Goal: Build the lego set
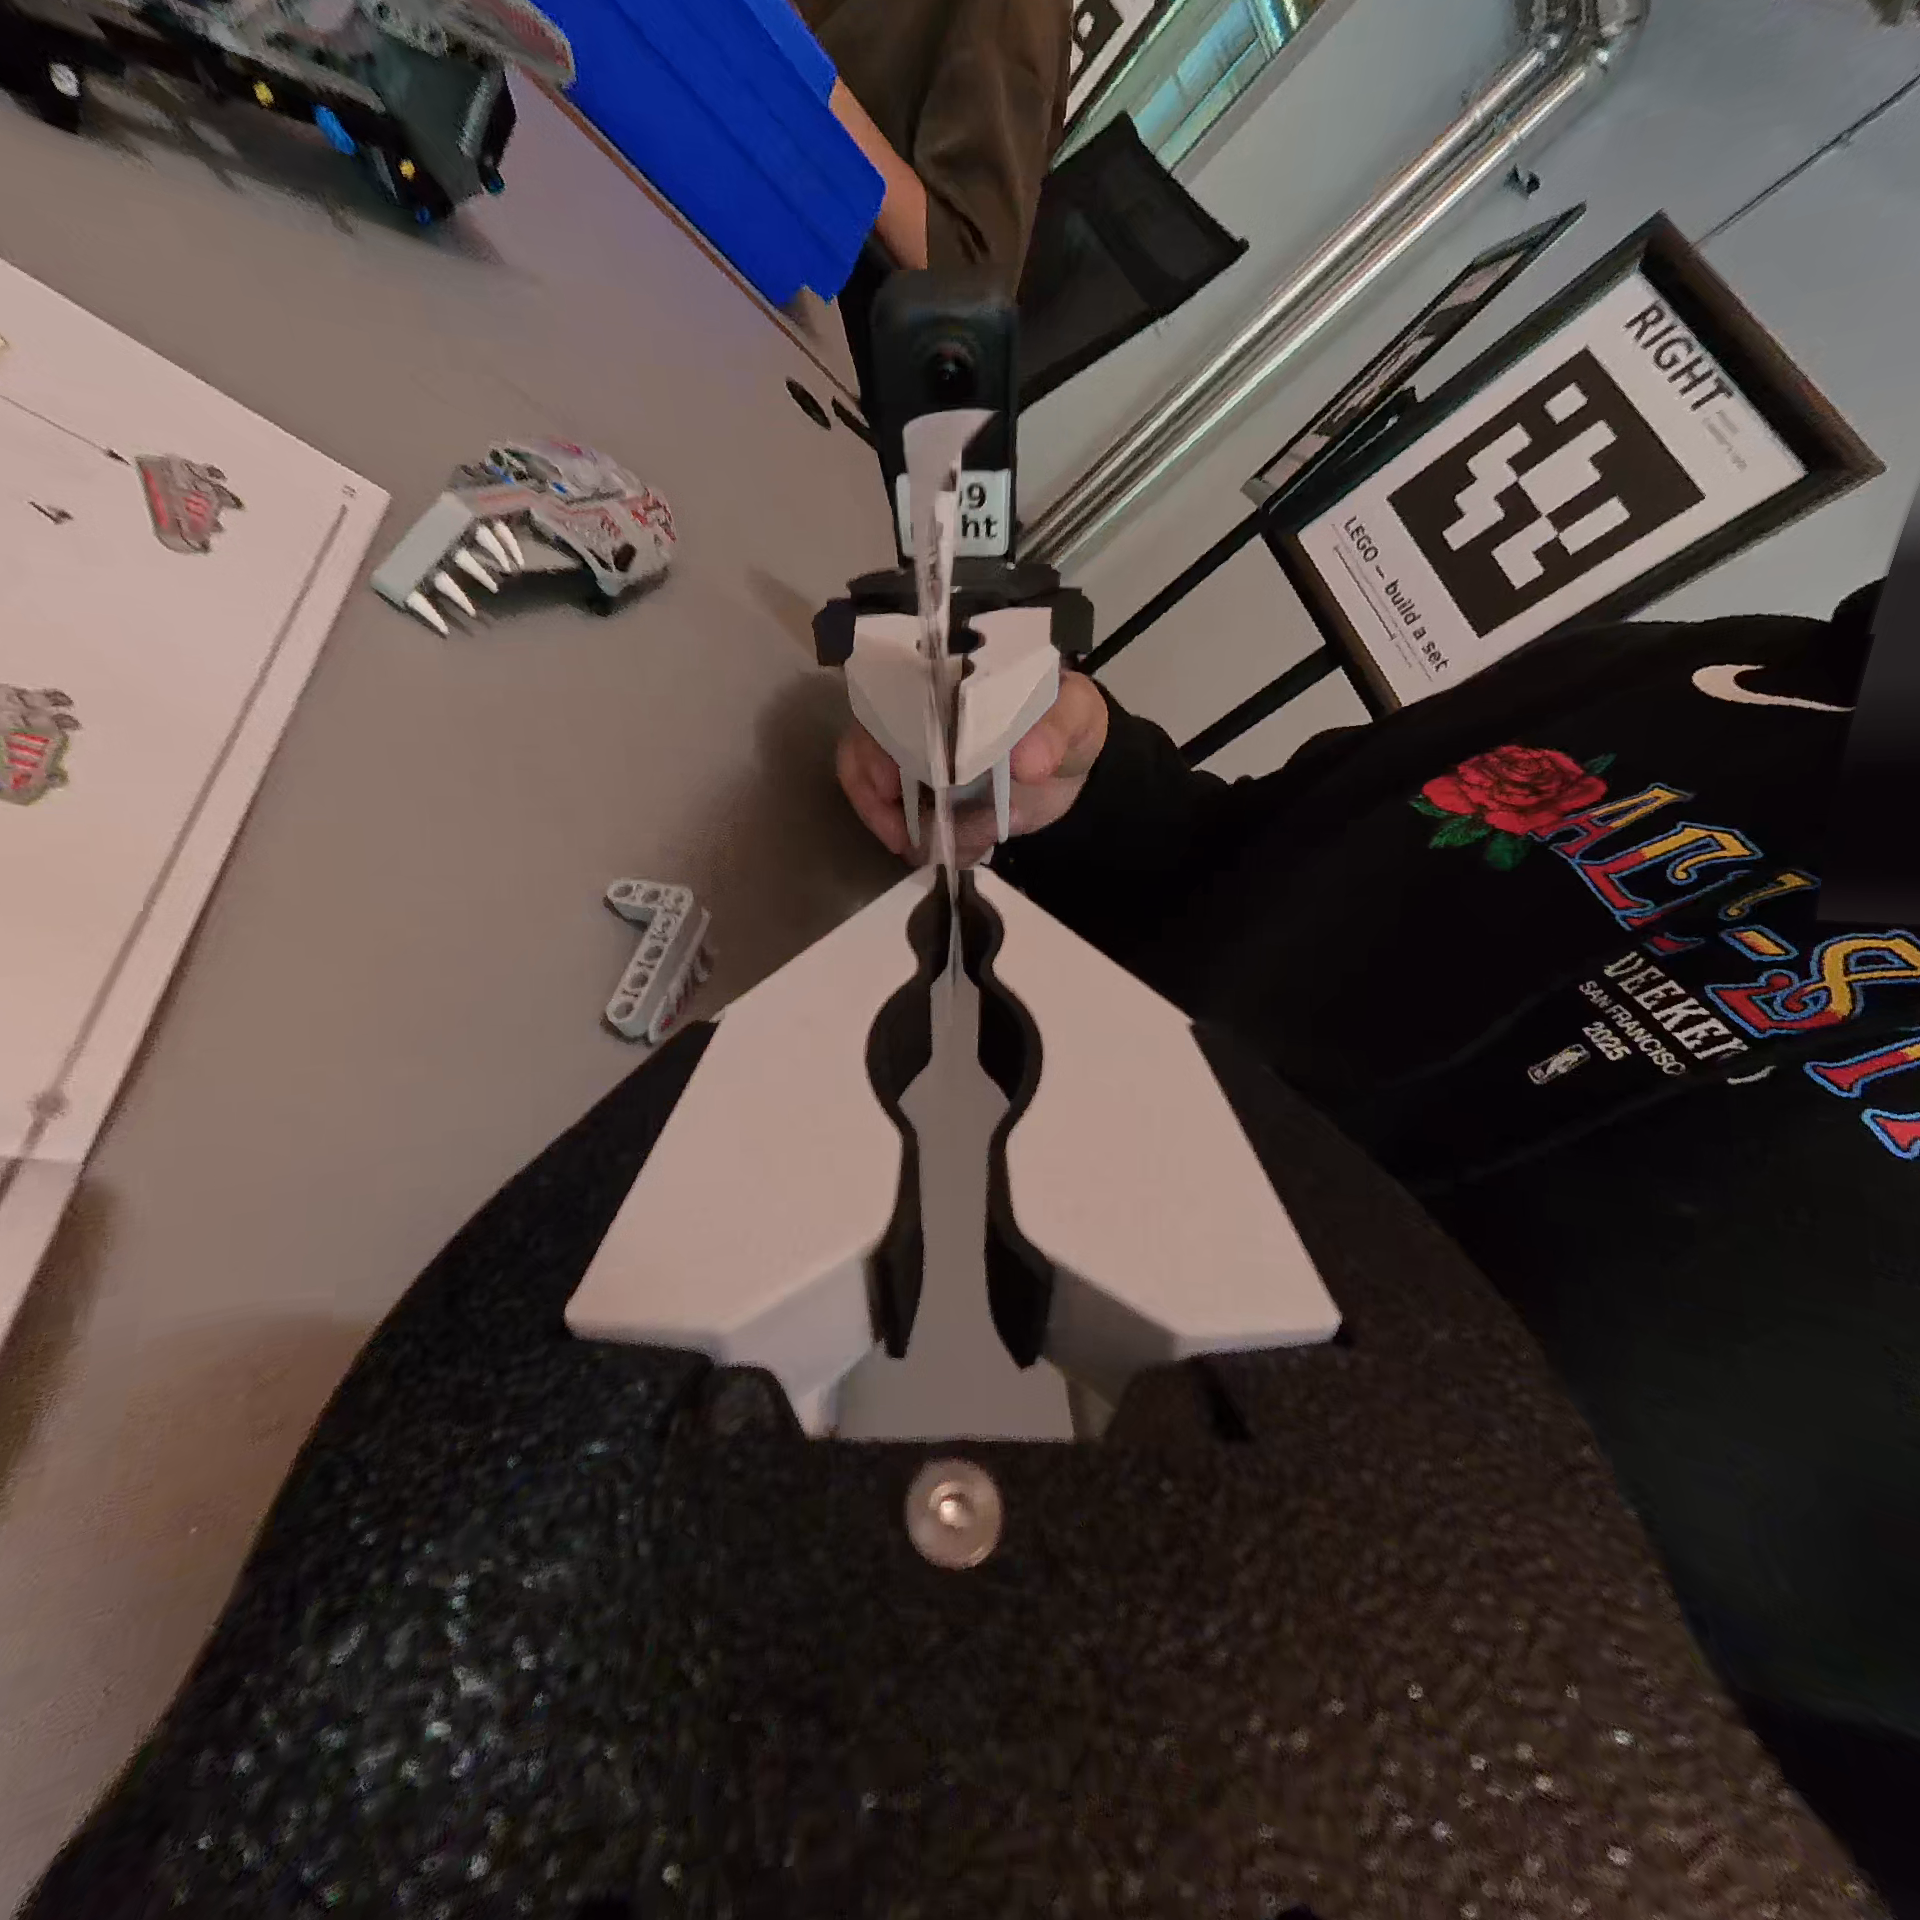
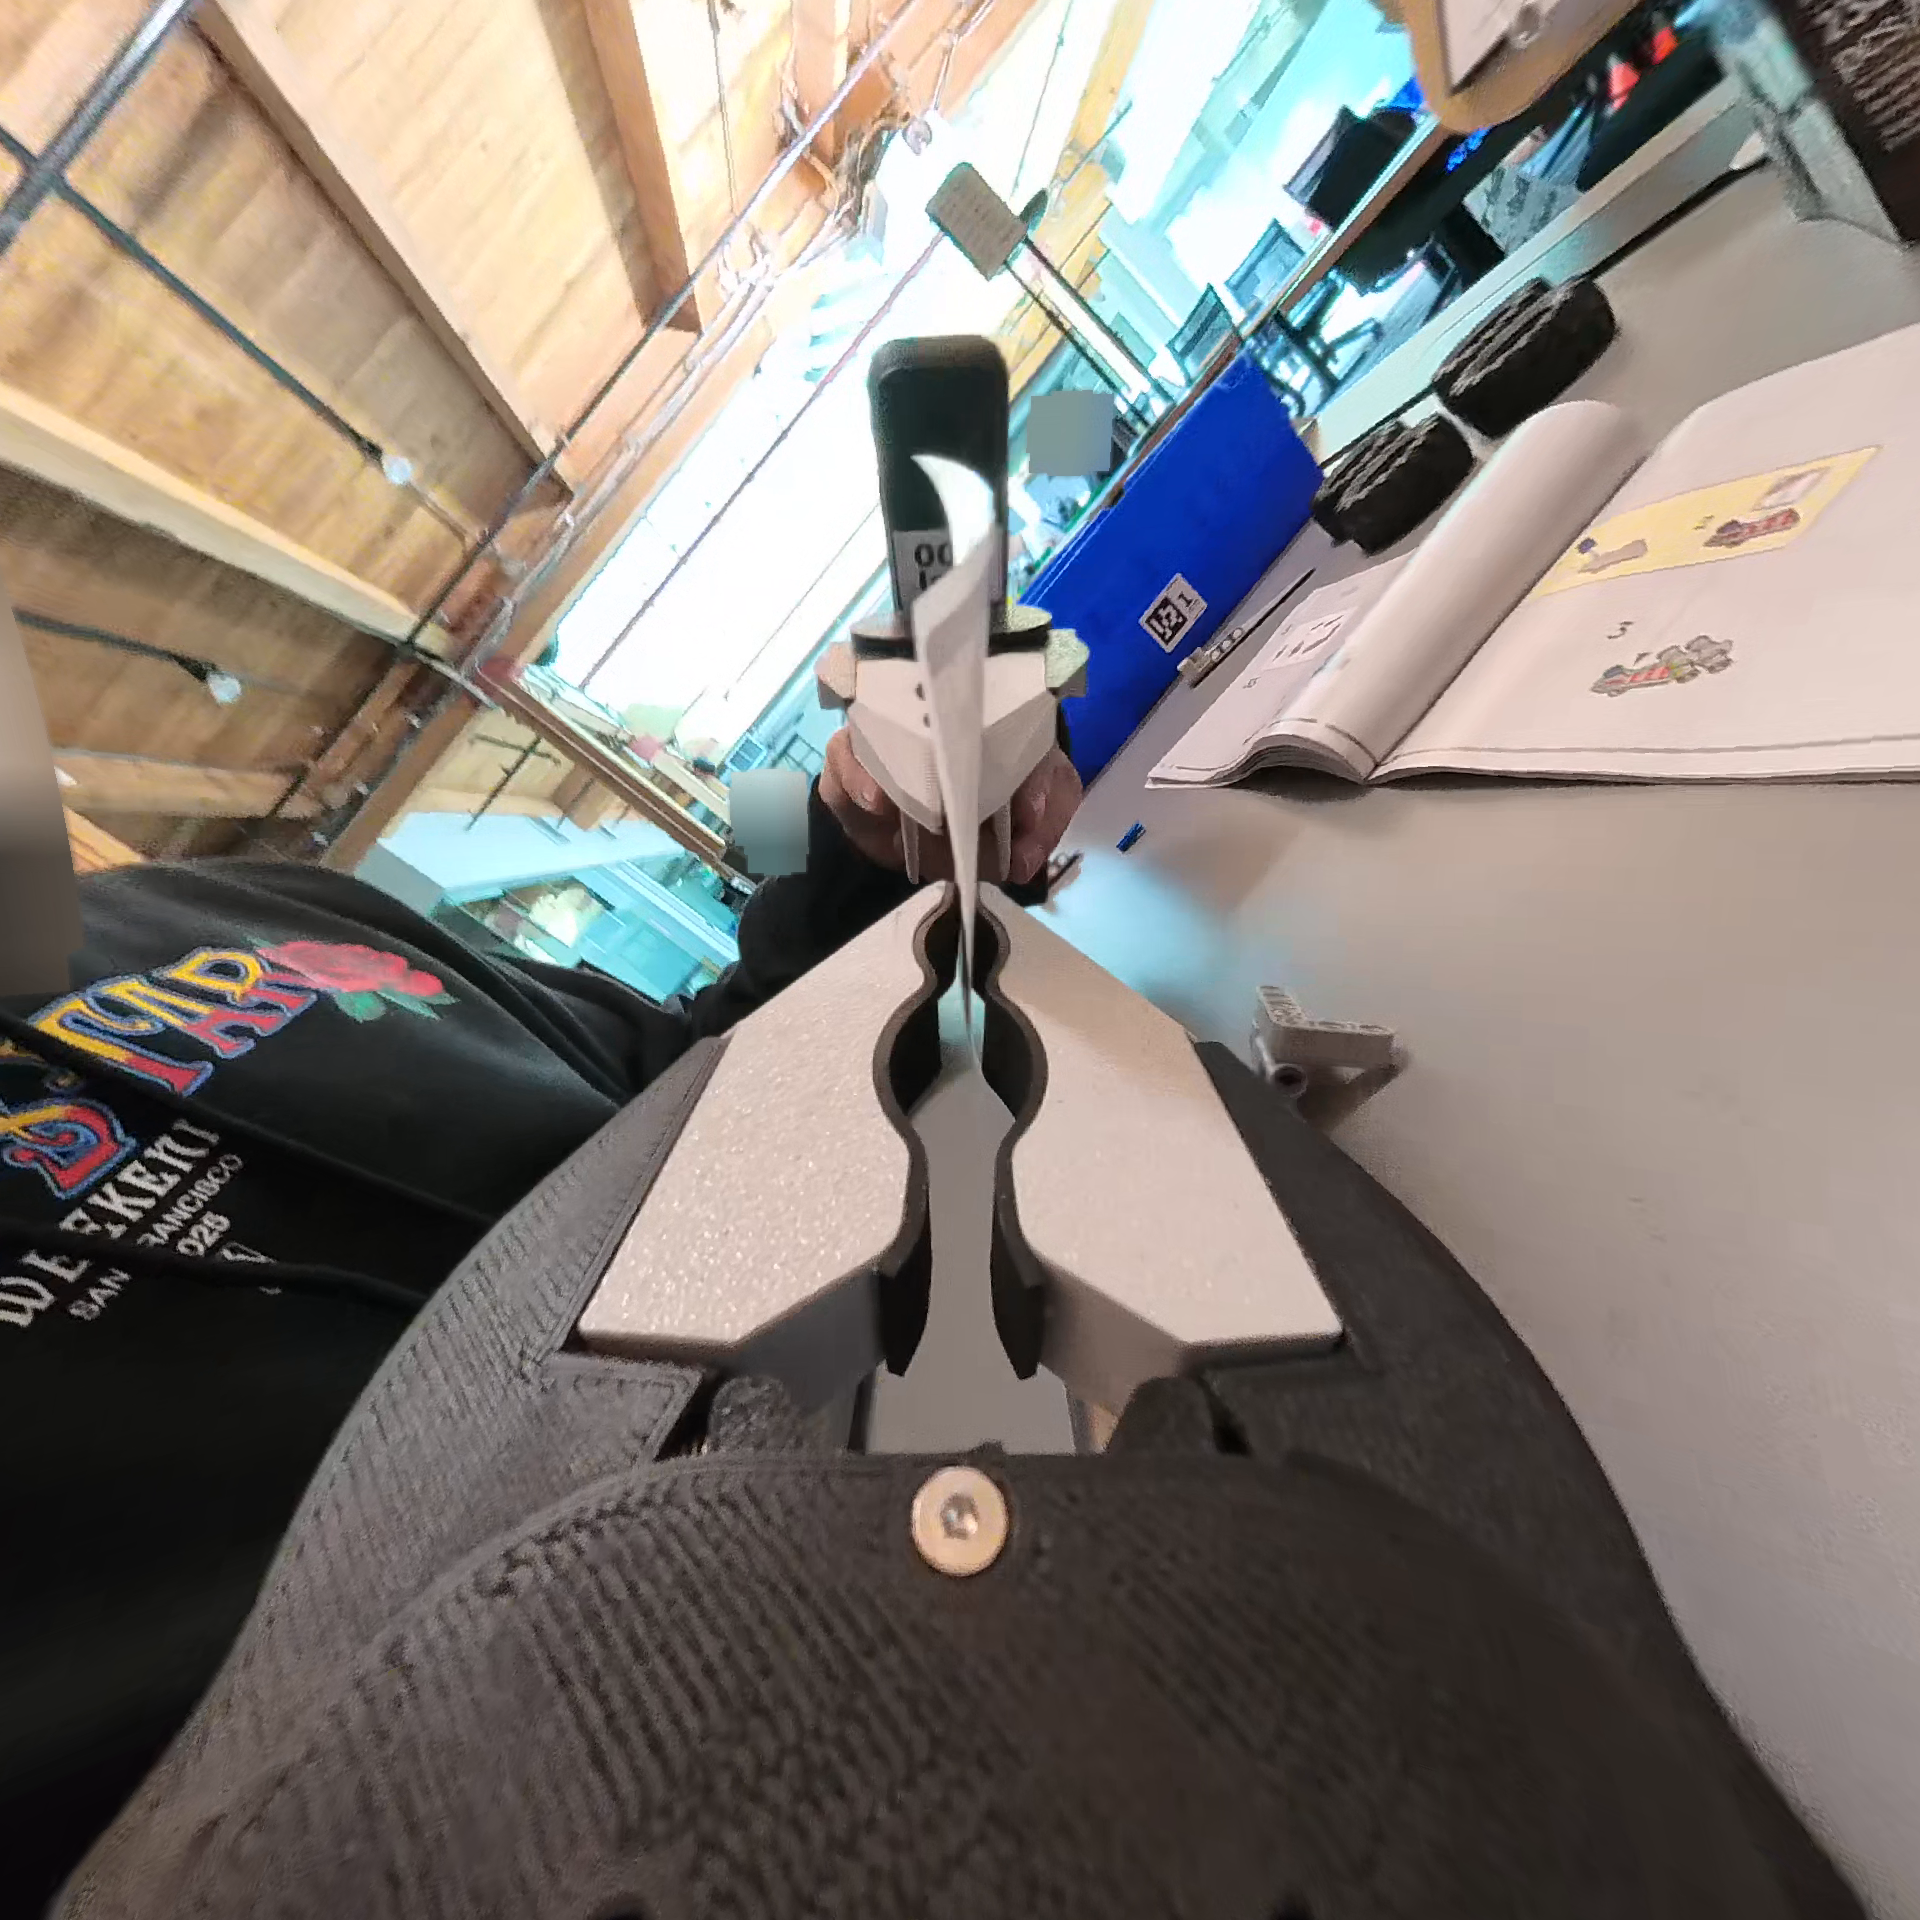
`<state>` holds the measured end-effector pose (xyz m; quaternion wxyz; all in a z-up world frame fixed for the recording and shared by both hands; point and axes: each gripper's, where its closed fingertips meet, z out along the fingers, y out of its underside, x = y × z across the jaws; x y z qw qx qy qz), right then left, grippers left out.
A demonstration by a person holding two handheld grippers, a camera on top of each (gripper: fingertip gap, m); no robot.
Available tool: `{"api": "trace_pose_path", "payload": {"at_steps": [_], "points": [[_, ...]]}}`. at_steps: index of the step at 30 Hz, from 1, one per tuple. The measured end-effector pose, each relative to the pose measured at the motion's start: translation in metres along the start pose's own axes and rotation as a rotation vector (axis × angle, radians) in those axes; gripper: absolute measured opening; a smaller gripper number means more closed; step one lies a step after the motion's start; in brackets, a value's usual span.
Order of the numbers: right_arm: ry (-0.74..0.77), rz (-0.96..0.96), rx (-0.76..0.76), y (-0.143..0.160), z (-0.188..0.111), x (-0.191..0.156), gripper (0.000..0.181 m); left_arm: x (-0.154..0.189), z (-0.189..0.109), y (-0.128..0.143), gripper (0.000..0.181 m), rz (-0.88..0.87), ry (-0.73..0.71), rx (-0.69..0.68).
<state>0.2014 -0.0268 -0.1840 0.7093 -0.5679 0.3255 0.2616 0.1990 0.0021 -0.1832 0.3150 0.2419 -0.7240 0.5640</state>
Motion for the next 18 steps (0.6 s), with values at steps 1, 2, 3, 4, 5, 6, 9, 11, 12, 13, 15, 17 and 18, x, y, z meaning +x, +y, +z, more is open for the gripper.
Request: {"api": "trace_pose_path", "payload": {"at_steps": [1,2,3,4,5,6,9,11,12,13,15,17,18], "points": [[0.003,0.014,0.012,-0.0022,-0.0009,0.0018,0.0,-0.0001,-0.0006,-0.003,0.0,0.003,0.006,0.015],[0.004,0.021,0.018,-0.0031,-0.0012,0.0026,0.0,-0.0004,-0.0011,-0.005,0.0,0.002,0.01,0.024],[0.007,0.021,0.017,-0.003,-0.0011,0.0031,0.0,-0.001,-0.0013,-0.0055,0.0,0.002,0.01,0.025],[0.014,0.017,0.018,-0.003,-0.0009,0.004,0.0,-0.0015,-0.0015,-0.0054,0.0,0.006,0.008,0.023],[0.021,0.015,0.018,-0.0029,-0.0006,0.0048,0.0,-0.0023,-0.0018,-0.0053,0.0,0.01,0.003,0.023],[0.021,0.015,0.017,-0.0027,-0.0004,0.0048,0.0,-0.0033,-0.002,-0.0053,0.0,0.009,-0.001,0.023],[0.018,0.023,0.017,-0.0028,-0.0003,0.0051,0.0,-0.0044,-0.0023,-0.0055,0.0,-0.005,0.003,0.027],[0.016,0.022,0.021,-0.0032,-0.0006,0.0048,0.0,-0.0055,-0.0021,-0.0055,0.0,-0.012,0.003,0.03],[0.015,0.021,0.021,-0.0032,-0.0006,0.0047,0.0,-0.0058,-0.0021,-0.0054,0.0,-0.015,0.003,0.031],[0.017,0.02,0.021,-0.0031,-0.0006,0.0048,0.0,-0.006,-0.0021,-0.0054,0.0,-0.017,0.003,0.032],[0.012,0.017,0.019,-0.0029,-0.0004,0.0038,0.0,-0.0065,-0.0023,-0.0054,0.0,-0.021,0.002,0.034],[-0.004,0.015,0.015,-0.0022,-0.0002,0.0015,0.0,-0.0063,-0.0023,-0.0057,0.0,-0.027,0.004,0.038],[-0.009,0.011,0.01,-0.0015,0.0002,0.0003,0.0,-0.006,-0.002,-0.0056,0.0,-0.029,0.006,0.039]]}}
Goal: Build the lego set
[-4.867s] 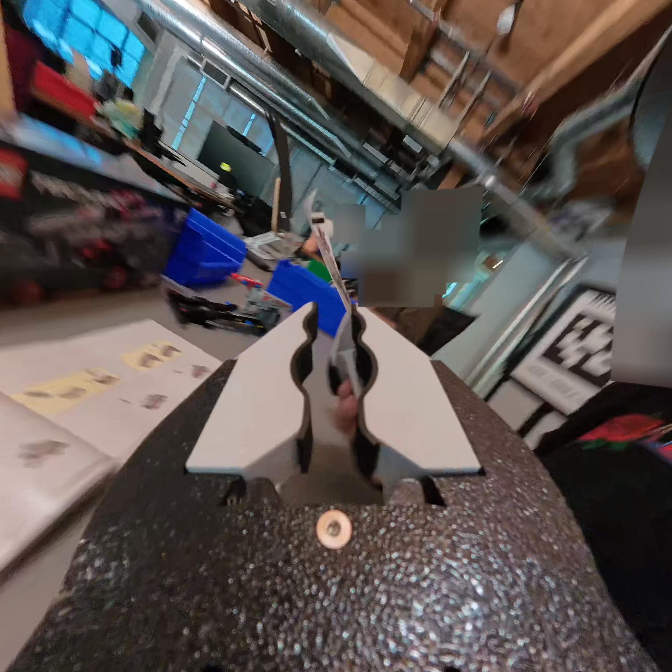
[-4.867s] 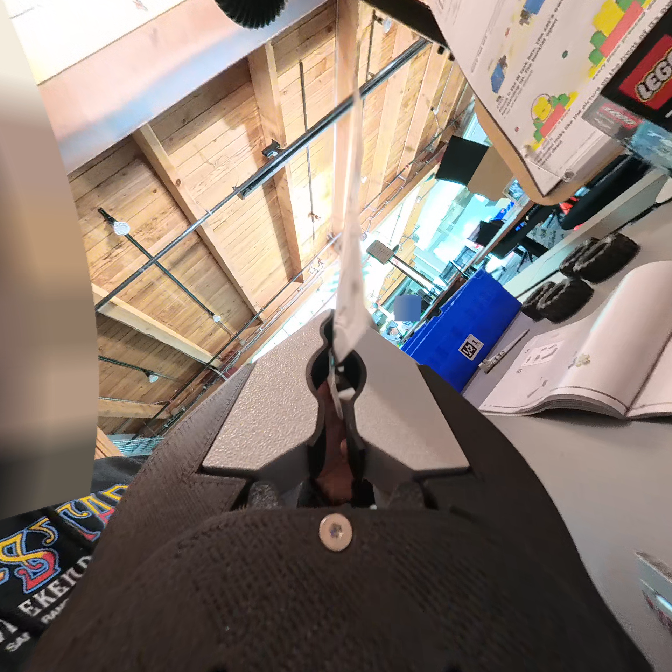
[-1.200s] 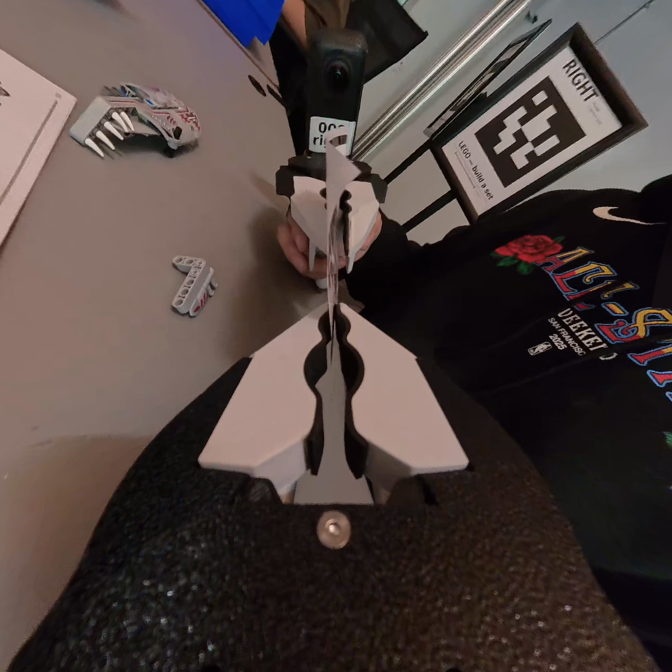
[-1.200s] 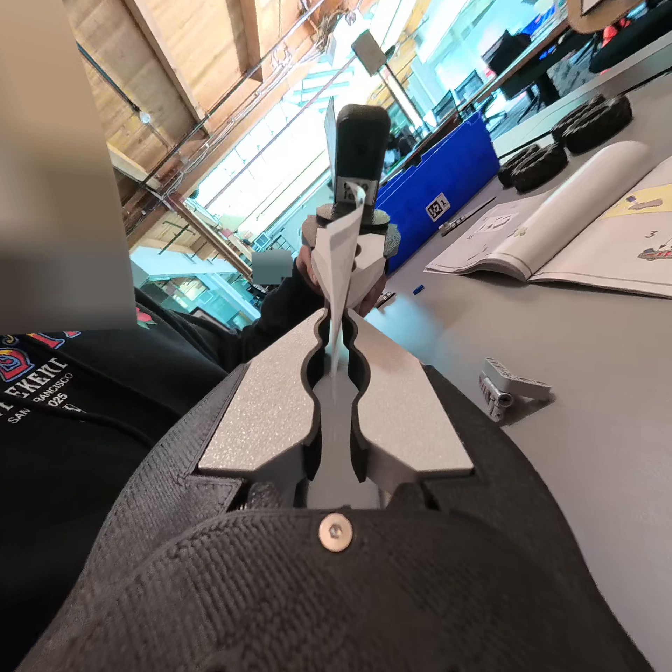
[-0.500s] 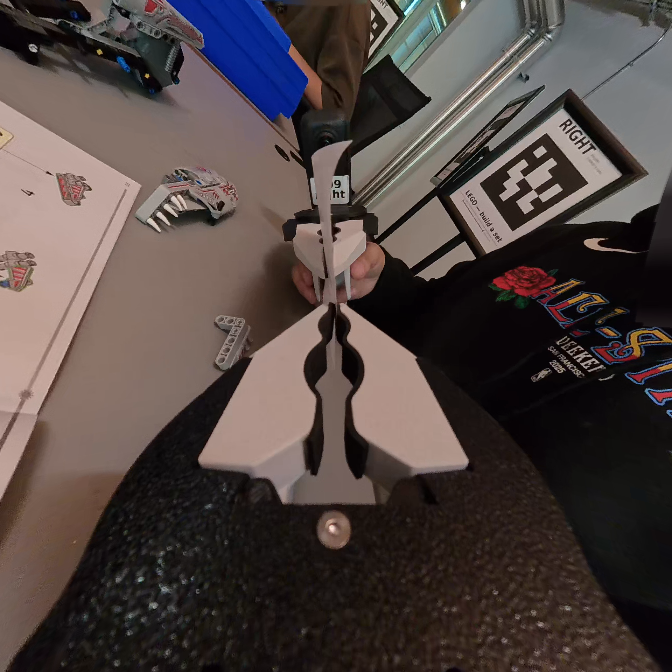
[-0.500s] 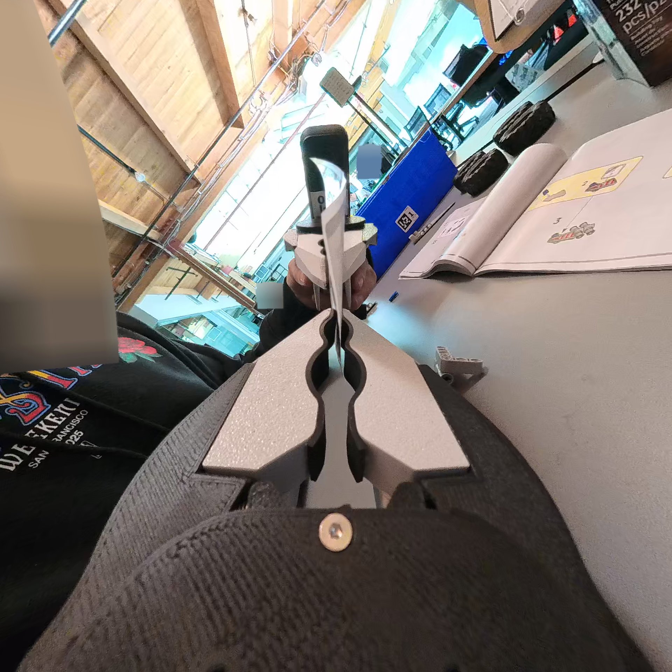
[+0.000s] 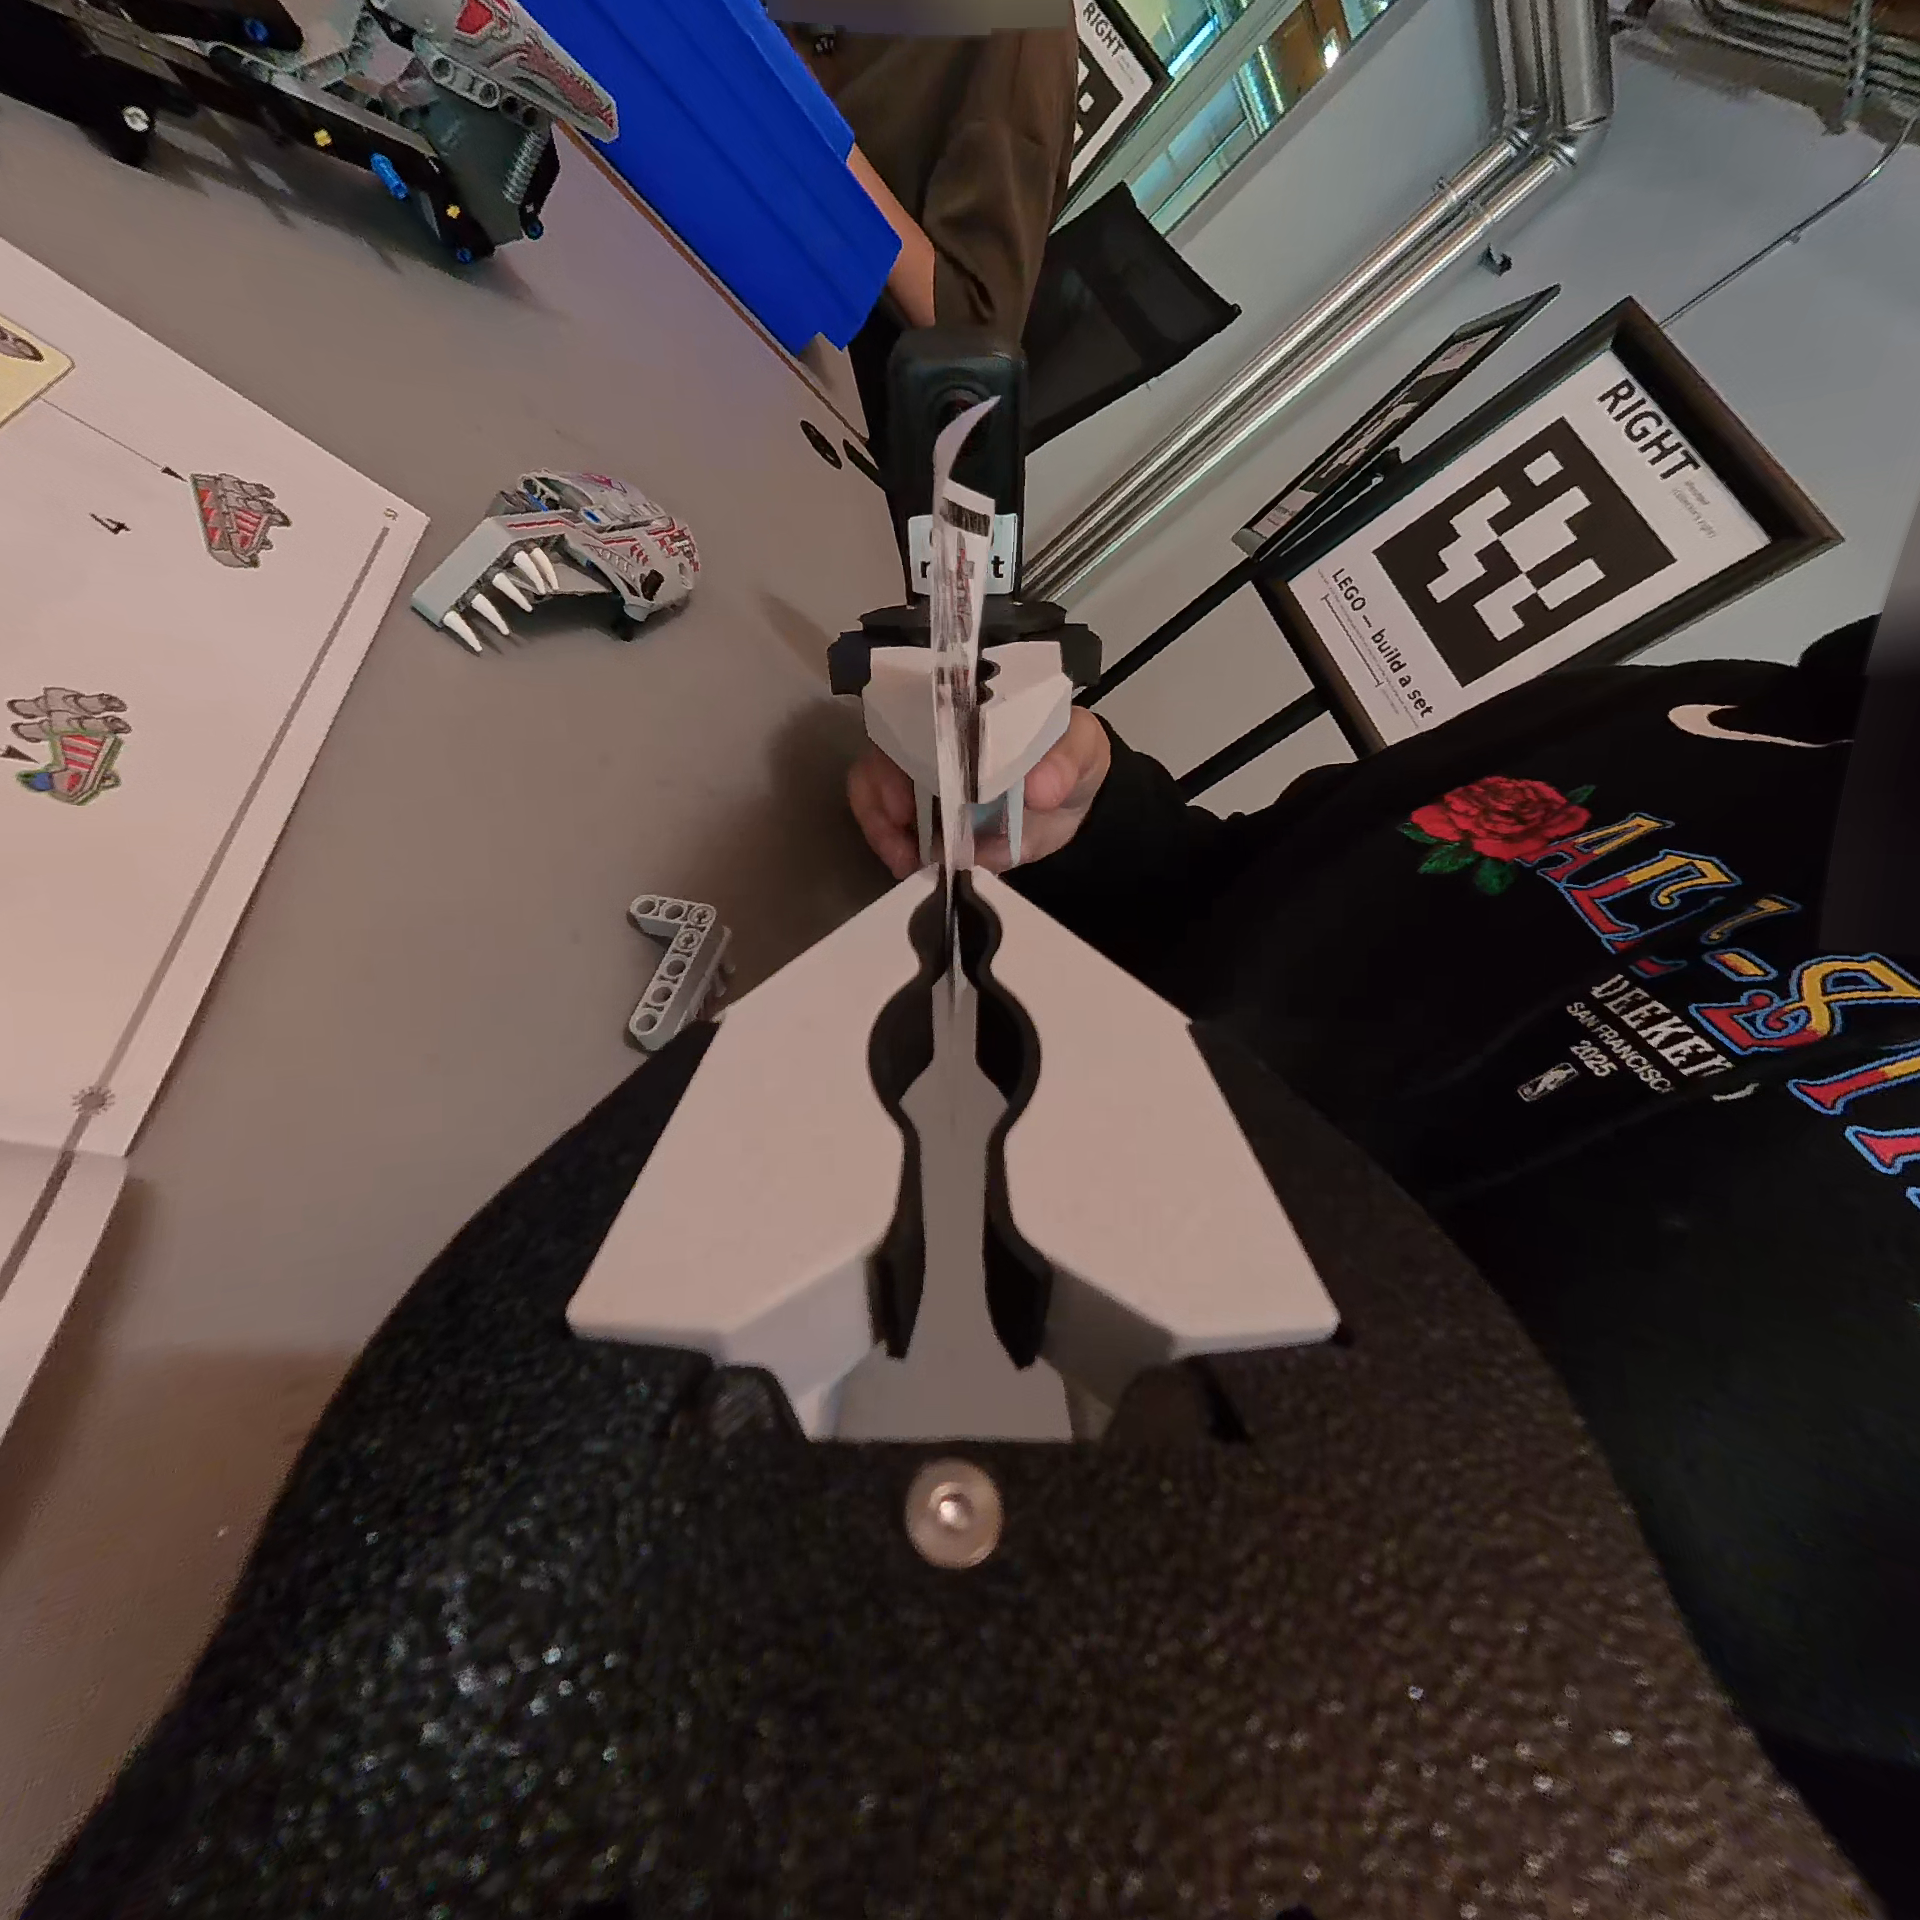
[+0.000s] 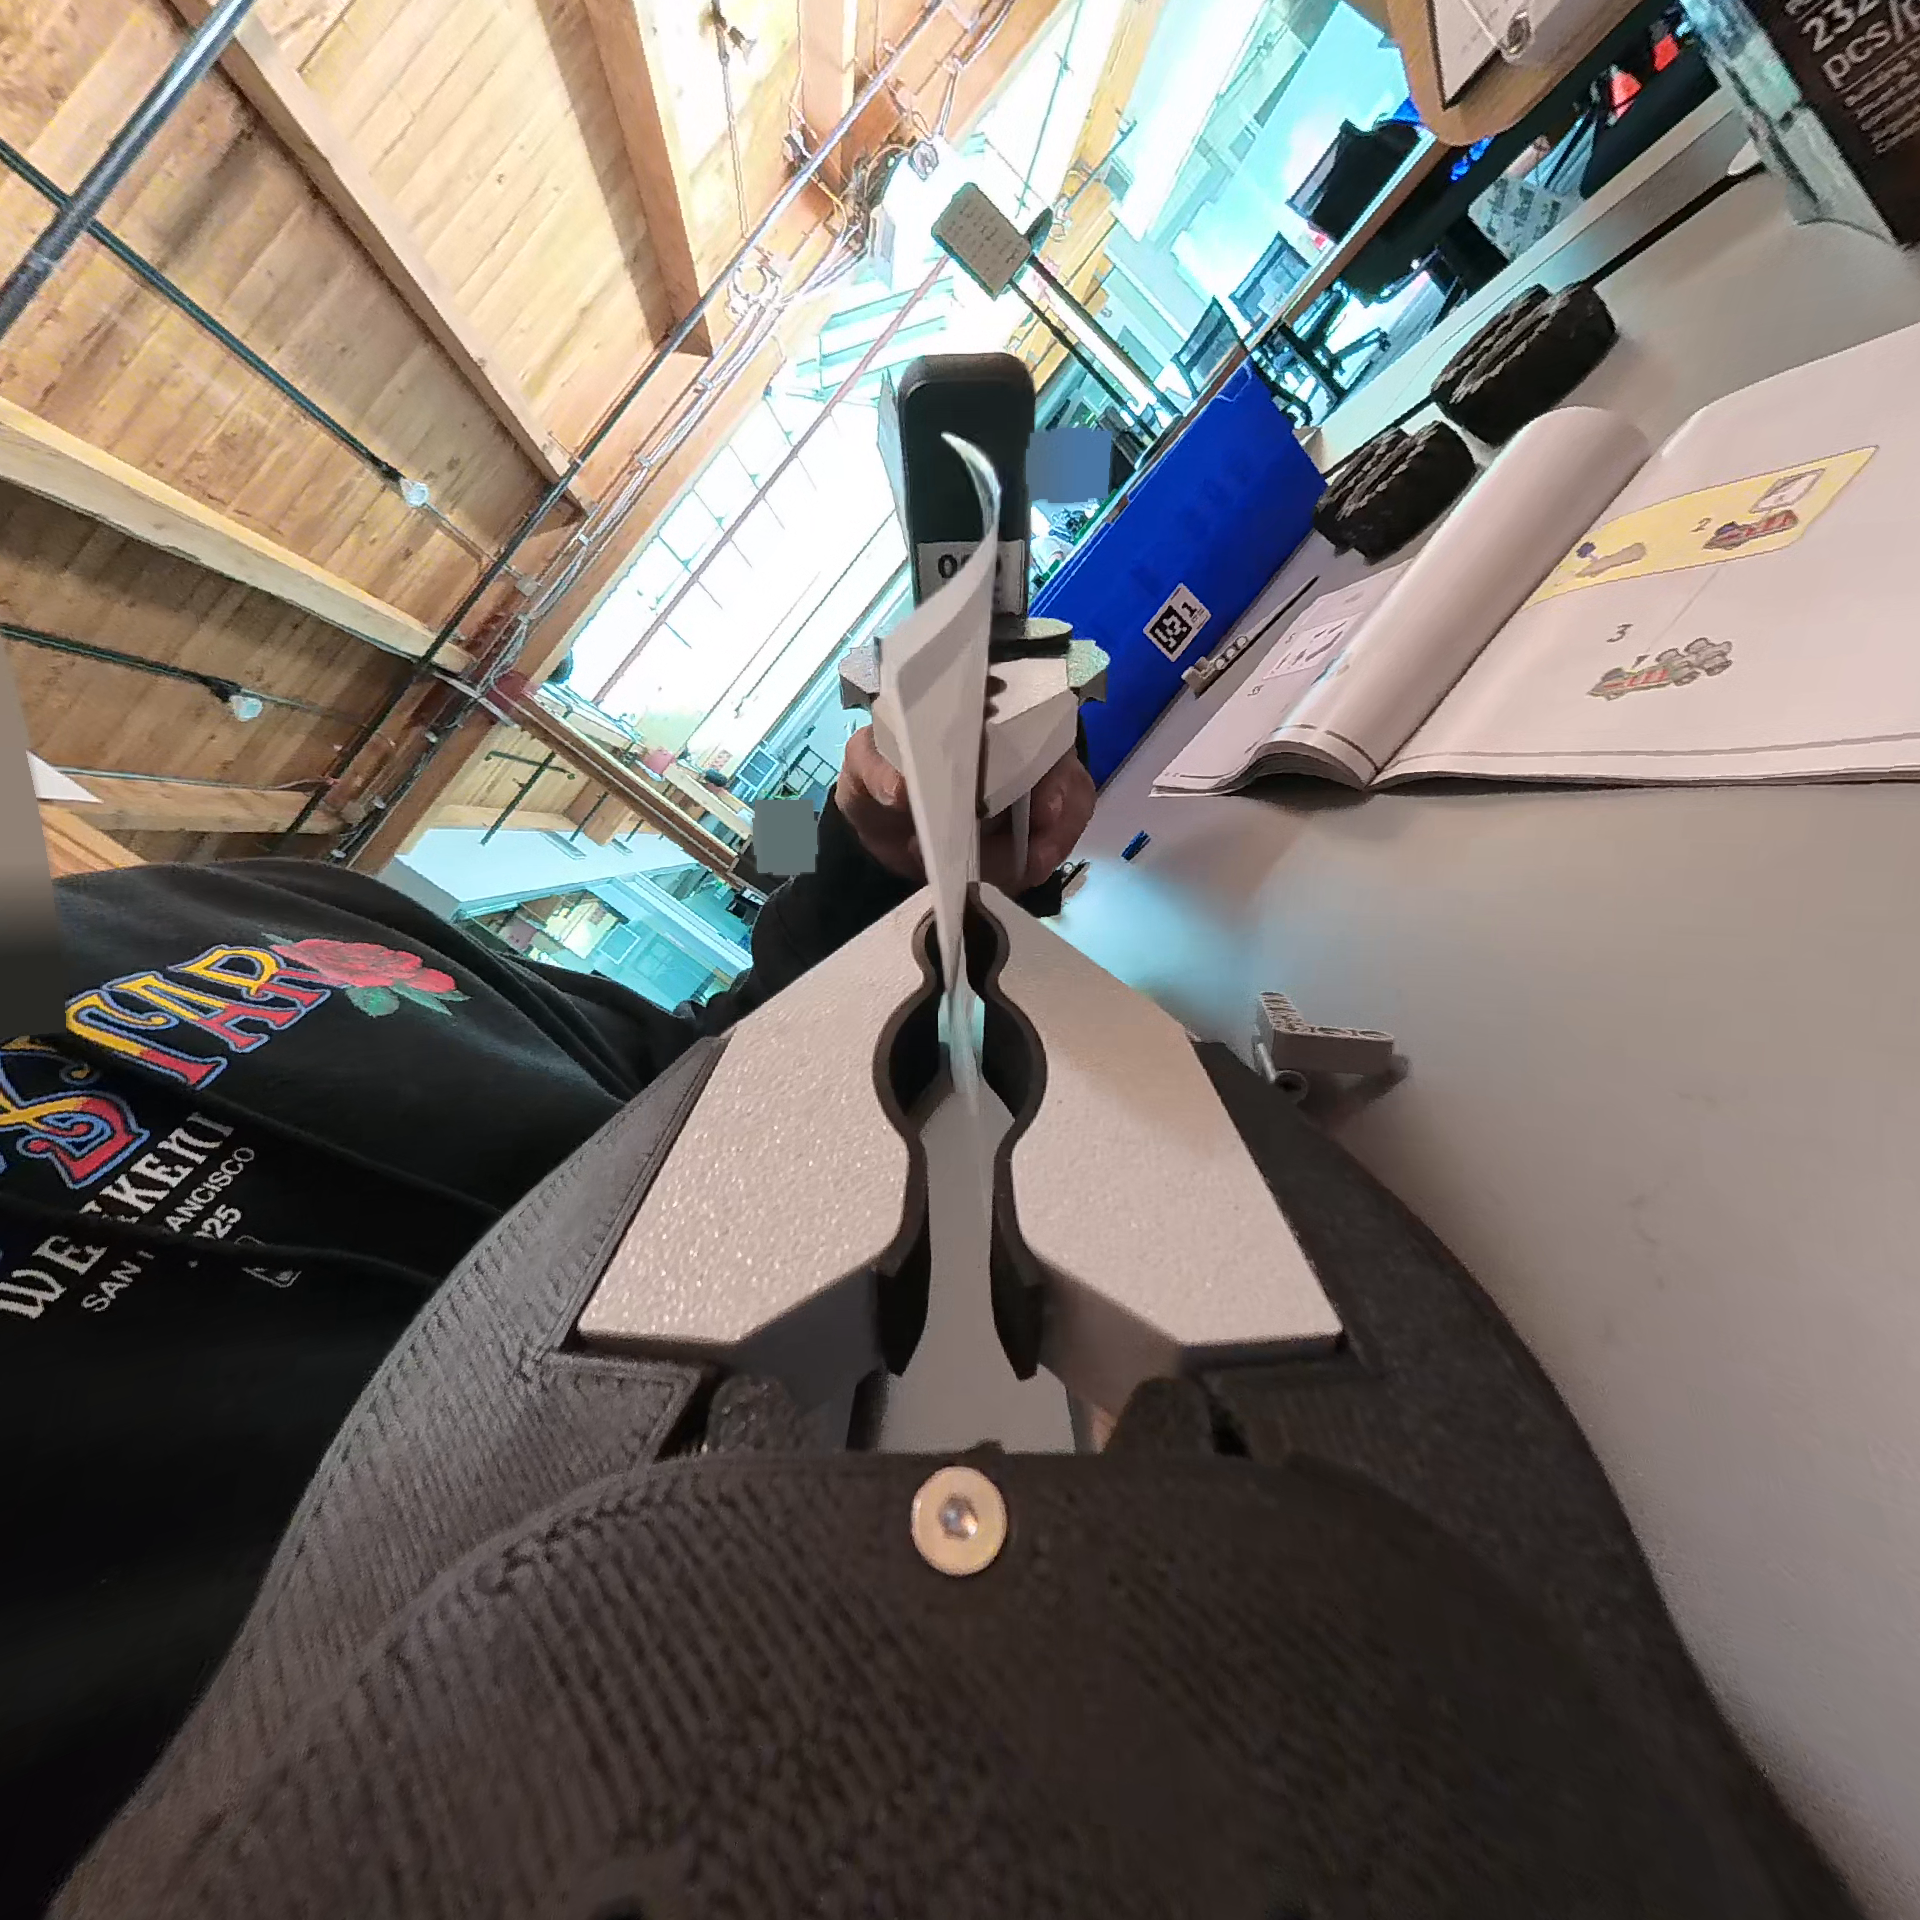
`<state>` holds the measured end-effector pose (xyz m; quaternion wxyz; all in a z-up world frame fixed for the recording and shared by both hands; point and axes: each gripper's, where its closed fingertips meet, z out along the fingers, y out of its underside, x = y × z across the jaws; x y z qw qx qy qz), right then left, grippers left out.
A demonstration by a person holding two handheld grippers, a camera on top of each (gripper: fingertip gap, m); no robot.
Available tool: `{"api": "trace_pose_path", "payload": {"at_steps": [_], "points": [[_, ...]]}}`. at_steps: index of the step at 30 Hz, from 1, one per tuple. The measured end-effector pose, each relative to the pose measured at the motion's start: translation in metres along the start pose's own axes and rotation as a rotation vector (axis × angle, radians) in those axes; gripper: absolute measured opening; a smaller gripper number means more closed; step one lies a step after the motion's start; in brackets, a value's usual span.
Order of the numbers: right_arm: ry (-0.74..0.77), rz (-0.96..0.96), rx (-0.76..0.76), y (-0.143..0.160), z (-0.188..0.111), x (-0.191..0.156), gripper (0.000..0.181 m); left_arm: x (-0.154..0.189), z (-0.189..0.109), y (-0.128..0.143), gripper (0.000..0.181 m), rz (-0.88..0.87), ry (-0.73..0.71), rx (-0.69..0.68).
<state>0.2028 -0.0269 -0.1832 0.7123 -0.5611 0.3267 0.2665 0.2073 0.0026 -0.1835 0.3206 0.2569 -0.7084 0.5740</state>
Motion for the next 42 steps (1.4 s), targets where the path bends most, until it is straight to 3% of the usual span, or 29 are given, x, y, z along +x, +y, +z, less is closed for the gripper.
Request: {"api": "trace_pose_path", "payload": {"at_steps": [12,42], "points": [[0.026,-0.078,-0.046,0.009,0.006,-0.002,0.0,-0.004,0.006,0.006,0.0,-0.002,-0.041,-0.023],[0.058,-0.024,0.007,0.0,0.003,0.007,0.0,-0.013,0.005,0.007,0.0,0.025,-0.106,0.006]]}}
